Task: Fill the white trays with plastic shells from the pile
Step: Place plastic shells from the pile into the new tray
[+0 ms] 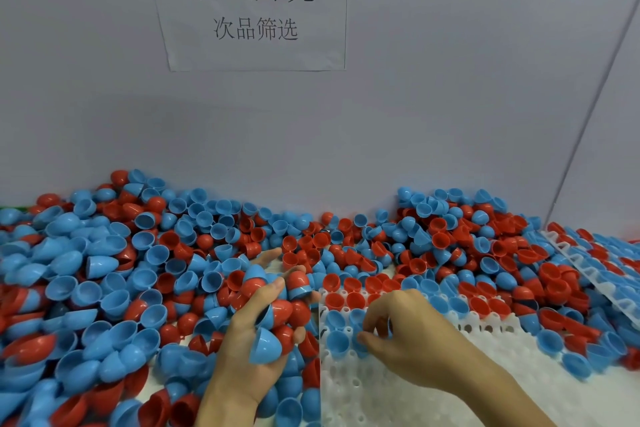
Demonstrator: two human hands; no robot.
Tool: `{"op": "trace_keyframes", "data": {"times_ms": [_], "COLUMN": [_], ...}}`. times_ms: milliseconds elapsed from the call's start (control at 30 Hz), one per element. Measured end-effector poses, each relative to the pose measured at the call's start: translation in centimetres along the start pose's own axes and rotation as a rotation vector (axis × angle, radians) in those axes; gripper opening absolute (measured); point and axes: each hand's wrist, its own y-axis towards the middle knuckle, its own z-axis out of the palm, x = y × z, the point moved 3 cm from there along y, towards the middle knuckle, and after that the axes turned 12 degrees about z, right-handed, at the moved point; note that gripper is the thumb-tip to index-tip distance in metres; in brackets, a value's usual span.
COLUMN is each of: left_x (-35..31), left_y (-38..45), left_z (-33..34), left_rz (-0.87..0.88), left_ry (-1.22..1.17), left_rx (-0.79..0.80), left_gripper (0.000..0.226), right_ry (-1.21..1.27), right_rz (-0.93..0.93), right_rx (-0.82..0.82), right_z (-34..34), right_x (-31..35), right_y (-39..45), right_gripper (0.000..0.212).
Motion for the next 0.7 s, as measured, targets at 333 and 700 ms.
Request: {"op": "trace_keyframes", "data": {"times_ms": [333, 700], "left_x": [-0.3, 0.5], "left_y": [-0.2, -0.3], "left_z": [0.0, -1.7], "left_rz": [0.016, 0.041], "left_ry": [-0.006, 0.115], "left_rx": [0.018, 0.087], "left_gripper": [0.028, 0.059], "right_ry": [-0.129, 0.36], "right_rz": [0.016, -0.301], "right_rx": [0.264, 0.007], "right_z": [-4.5, -10.6], "right_x": [0.4, 11.0], "right_y": [-2.2, 1.3], "right_gripper": [0.017, 0.045]}}
